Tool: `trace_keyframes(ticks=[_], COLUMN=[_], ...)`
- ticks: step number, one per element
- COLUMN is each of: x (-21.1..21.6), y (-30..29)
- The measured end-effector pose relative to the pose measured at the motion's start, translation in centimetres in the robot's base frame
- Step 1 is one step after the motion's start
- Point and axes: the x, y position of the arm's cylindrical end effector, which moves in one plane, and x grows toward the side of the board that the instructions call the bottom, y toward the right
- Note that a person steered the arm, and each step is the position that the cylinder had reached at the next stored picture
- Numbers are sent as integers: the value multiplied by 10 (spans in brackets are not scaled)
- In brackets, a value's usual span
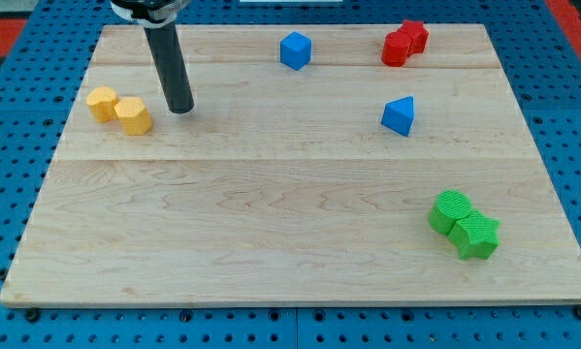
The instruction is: Place your arm at the center of the board
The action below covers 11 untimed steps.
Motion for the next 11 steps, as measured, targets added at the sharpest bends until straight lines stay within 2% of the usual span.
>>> trace_keyframes(ticks=[1, 4, 6, 8, 10, 11], x=[0, 44, 44, 56, 57, 57], y=[0, 4, -6, 78, 103, 147])
